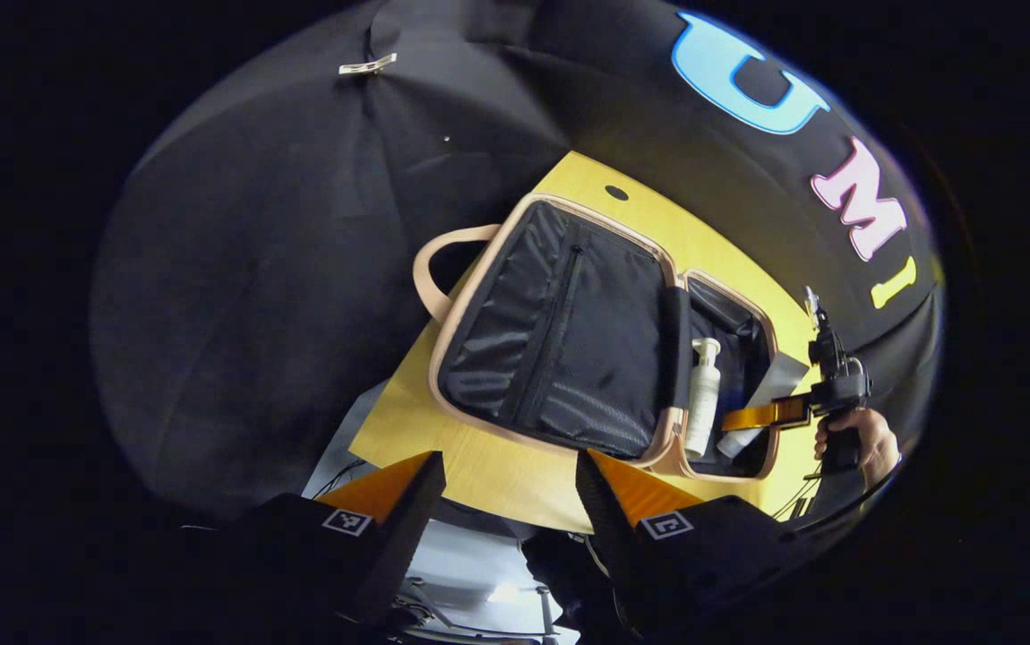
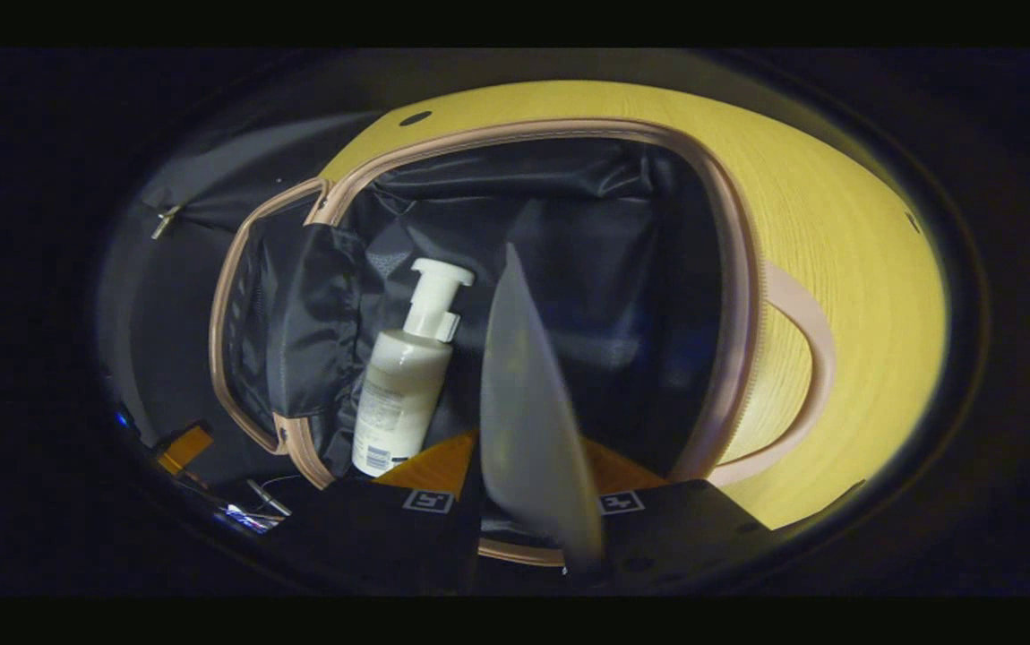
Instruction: First open the suitcase, pack the skin care products into it, and then close the suitcase.
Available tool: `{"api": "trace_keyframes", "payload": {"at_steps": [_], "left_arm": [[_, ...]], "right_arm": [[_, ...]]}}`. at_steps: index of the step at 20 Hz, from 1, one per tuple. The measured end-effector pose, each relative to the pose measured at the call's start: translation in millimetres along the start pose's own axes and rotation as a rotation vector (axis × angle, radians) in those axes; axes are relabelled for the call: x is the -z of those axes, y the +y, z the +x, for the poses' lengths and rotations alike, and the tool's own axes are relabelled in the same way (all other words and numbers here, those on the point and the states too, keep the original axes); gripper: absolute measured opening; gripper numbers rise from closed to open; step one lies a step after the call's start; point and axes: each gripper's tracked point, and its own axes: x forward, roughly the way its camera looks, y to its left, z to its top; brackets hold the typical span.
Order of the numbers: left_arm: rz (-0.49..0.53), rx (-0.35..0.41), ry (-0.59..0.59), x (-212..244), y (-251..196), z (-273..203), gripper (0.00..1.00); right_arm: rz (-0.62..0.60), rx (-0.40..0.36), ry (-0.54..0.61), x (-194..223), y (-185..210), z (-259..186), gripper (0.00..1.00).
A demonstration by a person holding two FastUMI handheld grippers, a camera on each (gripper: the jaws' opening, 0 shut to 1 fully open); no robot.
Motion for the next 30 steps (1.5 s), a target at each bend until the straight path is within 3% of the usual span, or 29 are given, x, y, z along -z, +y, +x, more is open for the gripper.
{"api": "trace_keyframes", "payload": {"at_steps": [1, 2, 3, 5, 6, 7, 9, 14, 19, 21, 22, 23, 25, 27, 30], "left_arm": [[-0.003, -0.010, -0.003, -4.0, 4.7, 7.8, 0.93], [-0.005, -0.021, 0.001, -9.6, 7.4, 13.8, 0.93], [-0.003, -0.032, 0.002, -17.8, 10.9, 21.0, 0.93], [0.005, -0.047, -0.014, -40.7, 13.9, 29.9, 0.93], [0.007, -0.055, -0.034, -57.5, 17.7, 33.5, 0.93], [-0.005, -0.067, -0.053, -75.6, 22.6, 40.6, 0.93], [-0.051, -0.079, -0.097, -116.1, 36.4, 49.4, 0.93], [-0.086, -0.185, -0.044, -159.9, 79.7, 96.2, 0.93], [-0.034, -0.324, 0.115, -148.4, 114.5, 144.2, 0.92], [-0.031, -0.320, 0.144, -139.2, 115.5, 162.8, 0.92], [-0.074, -0.247, 0.163, -134.4, 100.3, 170.3, 0.85], [-0.098, -0.253, 0.177, -127.9, 93.2, 178.4, 0.63], [-0.013, -0.286, 0.174, -134.0, 94.9, 178.3, 0.19], [0.045, -0.284, 0.125, -141.0, 90.2, 170.6, 0.14], [0.072, -0.223, 0.071, -157.5, 72.3, 138.6, 0.09]], "right_arm": [[0.014, -0.011, -0.013, -1.7, 2.6, -3.1, 0.36], [0.032, -0.024, -0.029, -3.4, 5.5, -8.2, 0.47], [0.047, -0.060, -0.047, -4.9, 15.8, -13.0, 0.51], [0.026, -0.115, -0.101, -8.8, 31.4, -33.5, 0.78], [-0.003, -0.143, -0.148, -12.5, 34.9, -49.0, 0.96], [-0.036, -0.165, -0.205, -16.3, 36.1, -64.2, 0.87], [-0.098, -0.191, -0.301, -17.9, 35.2, -96.3, 0.97], [-0.167, -0.205, -0.429, -11.3, 20.8, -148.2, 0.97], [-0.152, -0.236, -0.452, 6.2, 20.2, -179.5, 0.97], [-0.164, -0.208, -0.449, 9.9, 12.1, -184.6, 0.97], [-0.167, -0.197, -0.448, 12.1, 8.2, -187.4, 0.97], [-0.166, -0.194, -0.455, 12.1, 5.8, -189.8, 0.96], [-0.149, -0.188, -0.464, 13.2, 1.9, -195.3, 0.96], [-0.141, -0.200, -0.478, 16.4, 0.3, -201.4, 0.96], [-0.151, -0.186, -0.499, 21.1, -9.9, -205.7, 0.96]]}}
